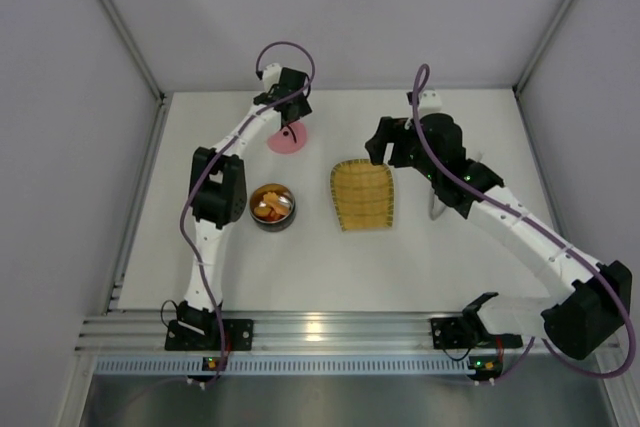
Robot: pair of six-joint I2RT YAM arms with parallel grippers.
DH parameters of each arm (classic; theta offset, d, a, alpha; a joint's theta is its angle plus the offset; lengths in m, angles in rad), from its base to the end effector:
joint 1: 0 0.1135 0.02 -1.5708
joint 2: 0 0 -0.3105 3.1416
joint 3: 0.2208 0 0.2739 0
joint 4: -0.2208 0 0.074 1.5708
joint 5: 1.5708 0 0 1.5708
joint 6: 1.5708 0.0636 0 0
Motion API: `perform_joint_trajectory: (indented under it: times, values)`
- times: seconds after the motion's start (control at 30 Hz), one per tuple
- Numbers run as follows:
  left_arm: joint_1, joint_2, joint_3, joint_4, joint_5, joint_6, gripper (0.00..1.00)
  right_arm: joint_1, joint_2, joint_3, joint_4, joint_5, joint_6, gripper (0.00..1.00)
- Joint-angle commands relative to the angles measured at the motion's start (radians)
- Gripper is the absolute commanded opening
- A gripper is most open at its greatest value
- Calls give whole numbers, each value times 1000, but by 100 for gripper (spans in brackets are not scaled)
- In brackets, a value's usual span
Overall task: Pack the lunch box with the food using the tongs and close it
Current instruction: Pick up the box lid from the center of the board.
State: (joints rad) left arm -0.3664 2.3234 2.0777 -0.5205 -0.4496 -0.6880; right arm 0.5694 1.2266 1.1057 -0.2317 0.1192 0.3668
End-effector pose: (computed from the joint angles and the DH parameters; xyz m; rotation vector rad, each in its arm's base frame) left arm 0.5707 -0.1894 0.2423 -0.5725 2.1713 -0.0368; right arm 0.2706 0.1642 0.3857 -0.1166 1.9512 0.5107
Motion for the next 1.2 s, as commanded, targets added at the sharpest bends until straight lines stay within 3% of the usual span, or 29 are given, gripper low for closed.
perform_joint_trajectory:
  times: [0.0,0.37,0.57,0.7,0.97,1.03,1.17]
  values:
    - [3,24,15,-26,-32,-45,81,9,-26,-7,-1,16,-12,78]
    - [0,25,-44,-35,-41,-54,61,9,-9,-49,26,8,0,78]
    - [3,39,-44,-36,-31,-54,40,9,-7,-66,29,8,1,78]
    - [4,42,-45,-38,-24,-56,35,7,-16,-70,25,7,-5,79]
    - [9,57,-47,-42,-3,-56,11,-3,-21,-81,25,-1,-6,79]
    - [11,57,-48,-44,0,-56,1,-3,-19,-83,23,-3,-6,79]
    - [11,22,-91,-7,17,-42,0,-6,-18,-78,17,-10,-8,79]
